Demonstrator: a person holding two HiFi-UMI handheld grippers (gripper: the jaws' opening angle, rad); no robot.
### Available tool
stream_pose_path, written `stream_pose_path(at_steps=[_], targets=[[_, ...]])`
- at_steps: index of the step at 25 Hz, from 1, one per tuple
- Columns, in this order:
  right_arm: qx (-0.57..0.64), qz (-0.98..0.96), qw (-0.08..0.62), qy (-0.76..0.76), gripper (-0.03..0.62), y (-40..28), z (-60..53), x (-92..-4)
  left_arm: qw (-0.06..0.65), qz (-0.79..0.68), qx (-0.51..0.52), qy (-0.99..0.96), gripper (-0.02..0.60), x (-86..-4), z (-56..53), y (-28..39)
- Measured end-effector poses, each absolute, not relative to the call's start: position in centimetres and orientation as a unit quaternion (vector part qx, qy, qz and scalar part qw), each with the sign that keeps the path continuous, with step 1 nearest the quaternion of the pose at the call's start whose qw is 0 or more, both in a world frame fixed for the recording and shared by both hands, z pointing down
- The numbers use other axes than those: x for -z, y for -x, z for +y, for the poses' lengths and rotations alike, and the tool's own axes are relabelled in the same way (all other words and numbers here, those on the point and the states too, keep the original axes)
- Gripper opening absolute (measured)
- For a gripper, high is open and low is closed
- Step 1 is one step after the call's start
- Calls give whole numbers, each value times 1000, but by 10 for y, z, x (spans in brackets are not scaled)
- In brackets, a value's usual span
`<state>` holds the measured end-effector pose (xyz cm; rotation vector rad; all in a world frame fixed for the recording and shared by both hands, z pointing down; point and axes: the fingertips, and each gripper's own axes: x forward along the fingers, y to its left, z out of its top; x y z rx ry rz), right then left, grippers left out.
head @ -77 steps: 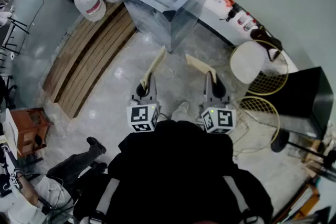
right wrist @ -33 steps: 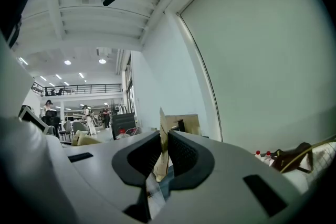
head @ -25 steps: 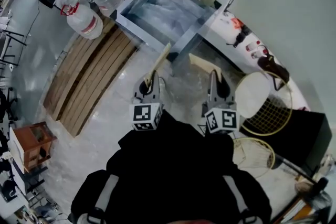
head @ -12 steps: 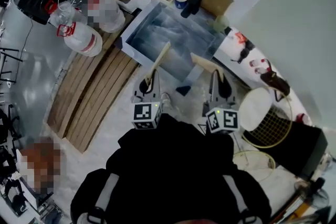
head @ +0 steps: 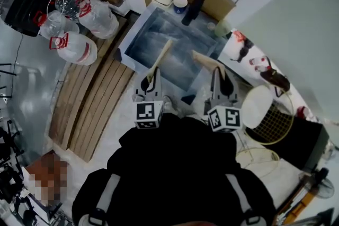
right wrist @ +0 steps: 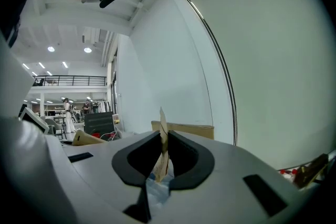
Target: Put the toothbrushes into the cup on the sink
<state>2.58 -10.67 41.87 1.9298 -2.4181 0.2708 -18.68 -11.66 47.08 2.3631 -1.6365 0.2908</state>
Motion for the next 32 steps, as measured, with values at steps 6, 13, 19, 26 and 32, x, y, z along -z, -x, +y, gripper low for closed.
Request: stream_pose_path(at_steps=[6, 13, 19, 26, 32], targets=[[-86, -780, 9, -620, 38, -31, -118, -420, 118, -558, -121, -812, 3, -480, -131, 185], [-87, -784, -4, -614, 38, -42, -129, -423, 106, -553, -139, -814, 3, -476, -145, 174], [-93, -784, -14, -614, 38, -56, -136, -427, 99, -556, -153, -811, 3, -475, -168, 166], [-98, -784, -13, -612, 38, -60, -143, -432, 99, -553, -167, -810, 3, -470, -196, 163], [-100, -782, -10, -616, 38, -67, -146, -435, 94, -543, -183, -814, 3, -467, -229, 156]])
